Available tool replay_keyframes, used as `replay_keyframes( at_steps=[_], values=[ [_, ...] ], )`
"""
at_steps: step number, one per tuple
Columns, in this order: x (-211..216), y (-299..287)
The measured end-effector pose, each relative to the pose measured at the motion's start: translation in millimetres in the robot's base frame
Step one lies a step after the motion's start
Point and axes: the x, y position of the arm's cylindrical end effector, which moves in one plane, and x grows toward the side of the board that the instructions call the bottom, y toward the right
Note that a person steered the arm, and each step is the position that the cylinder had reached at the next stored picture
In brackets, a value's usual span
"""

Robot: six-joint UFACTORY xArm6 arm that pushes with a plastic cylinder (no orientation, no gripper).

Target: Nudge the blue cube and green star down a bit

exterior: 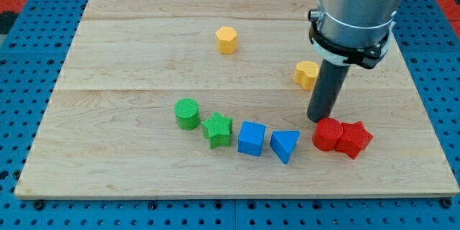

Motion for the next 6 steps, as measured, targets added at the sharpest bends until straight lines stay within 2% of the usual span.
replay_keyframes(
  at_steps=[6],
  values=[
    [0,-28]
  ],
)
